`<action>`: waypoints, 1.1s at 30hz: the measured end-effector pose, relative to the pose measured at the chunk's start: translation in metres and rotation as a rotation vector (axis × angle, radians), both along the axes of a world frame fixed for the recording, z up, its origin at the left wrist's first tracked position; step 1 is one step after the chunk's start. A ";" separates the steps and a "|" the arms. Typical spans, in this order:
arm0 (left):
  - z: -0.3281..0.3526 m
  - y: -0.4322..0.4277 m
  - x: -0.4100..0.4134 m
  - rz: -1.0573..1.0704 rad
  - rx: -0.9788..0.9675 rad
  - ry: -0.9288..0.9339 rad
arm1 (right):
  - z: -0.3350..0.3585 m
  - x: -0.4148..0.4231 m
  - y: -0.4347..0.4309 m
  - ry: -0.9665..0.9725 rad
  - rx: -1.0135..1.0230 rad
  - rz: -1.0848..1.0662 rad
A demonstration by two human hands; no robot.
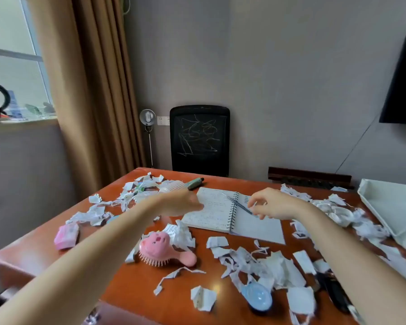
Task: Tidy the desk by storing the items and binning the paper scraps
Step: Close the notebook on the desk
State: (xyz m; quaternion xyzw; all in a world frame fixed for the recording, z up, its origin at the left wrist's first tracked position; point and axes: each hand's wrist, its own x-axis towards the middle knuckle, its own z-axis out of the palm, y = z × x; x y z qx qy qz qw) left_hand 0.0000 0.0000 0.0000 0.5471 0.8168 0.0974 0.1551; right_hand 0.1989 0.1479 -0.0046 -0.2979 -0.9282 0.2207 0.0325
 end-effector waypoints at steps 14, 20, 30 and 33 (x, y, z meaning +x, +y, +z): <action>-0.079 0.081 -0.021 0.134 -0.109 -0.018 | -0.088 -0.080 0.077 0.043 0.115 -0.169; -0.109 0.101 -0.022 0.165 -0.199 0.080 | -0.106 -0.103 0.089 0.089 0.214 -0.257; -0.117 0.106 -0.029 0.150 -0.259 0.051 | -0.112 -0.102 0.095 0.123 -0.024 -0.334; -0.119 0.104 -0.028 0.151 -0.213 0.043 | -0.120 -0.097 0.098 0.156 -0.180 -0.366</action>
